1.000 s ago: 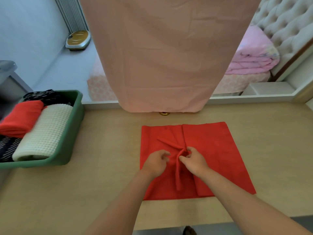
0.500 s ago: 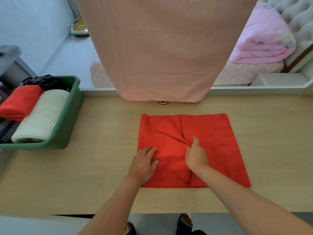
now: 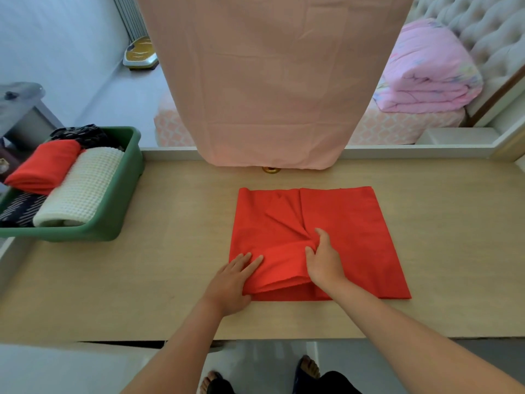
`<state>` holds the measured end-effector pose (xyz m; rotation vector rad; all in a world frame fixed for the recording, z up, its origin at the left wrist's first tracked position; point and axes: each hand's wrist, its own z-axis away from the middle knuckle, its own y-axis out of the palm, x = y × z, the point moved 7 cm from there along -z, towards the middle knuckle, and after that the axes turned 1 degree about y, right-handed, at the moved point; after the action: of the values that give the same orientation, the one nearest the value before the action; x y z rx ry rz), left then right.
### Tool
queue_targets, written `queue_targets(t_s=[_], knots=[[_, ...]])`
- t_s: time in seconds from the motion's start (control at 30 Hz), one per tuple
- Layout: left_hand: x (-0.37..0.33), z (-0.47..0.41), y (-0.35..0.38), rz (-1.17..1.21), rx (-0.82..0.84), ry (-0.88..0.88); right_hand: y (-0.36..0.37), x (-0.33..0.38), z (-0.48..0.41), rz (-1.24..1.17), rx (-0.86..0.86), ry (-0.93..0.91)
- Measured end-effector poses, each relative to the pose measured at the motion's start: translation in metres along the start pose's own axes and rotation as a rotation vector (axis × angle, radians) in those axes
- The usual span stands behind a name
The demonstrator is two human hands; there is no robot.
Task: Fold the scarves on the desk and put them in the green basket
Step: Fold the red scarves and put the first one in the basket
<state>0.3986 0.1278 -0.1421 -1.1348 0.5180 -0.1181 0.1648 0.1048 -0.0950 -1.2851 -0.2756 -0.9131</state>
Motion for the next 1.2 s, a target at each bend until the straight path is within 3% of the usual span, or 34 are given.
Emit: queue_targets(t_s=[0.2, 0.43, 0.7, 0.77, 0.83, 0.9, 0.97, 1.07, 1.2], knots=[[-0.003, 0.000, -0.011, -0.047, 0.016, -0.030, 0.004, -0.014, 0.002, 0.627, 0.184, -0.009], [-0.013, -0.051, -0.049, 0.089, -0.240, -0.001, 0.013, 0.042, -0.031, 0.621, 0.043, -0.310], [-0.006, -0.098, -0.042, 0.027, -0.202, 0.020, 0.042, 0.056, -0.082, 1.027, -0.034, -0.418], [0.004, -0.102, -0.040, 0.021, -0.199, -0.001, 0.039, 0.057, -0.092, 0.980, -0.076, -0.441], [0.014, -0.105, -0.037, -0.017, -0.165, -0.036, 0.026, 0.058, -0.103, 0.778, -0.086, -0.366], [0.025, -0.106, -0.031, -0.105, -0.078, -0.110, 0.007, 0.053, -0.117, 0.523, -0.145, -0.206], [0.033, -0.110, -0.030, -0.189, -0.031, -0.167, -0.002, 0.039, -0.131, 0.475, -0.149, -0.071], [0.030, -0.124, -0.058, -0.210, -0.186, -0.183, 0.001, 0.027, -0.144, 0.521, -0.042, 0.000], [0.033, -0.163, -0.093, -0.209, -0.379, -0.158, 0.004, 0.030, -0.162, 0.333, -0.038, 0.021]])
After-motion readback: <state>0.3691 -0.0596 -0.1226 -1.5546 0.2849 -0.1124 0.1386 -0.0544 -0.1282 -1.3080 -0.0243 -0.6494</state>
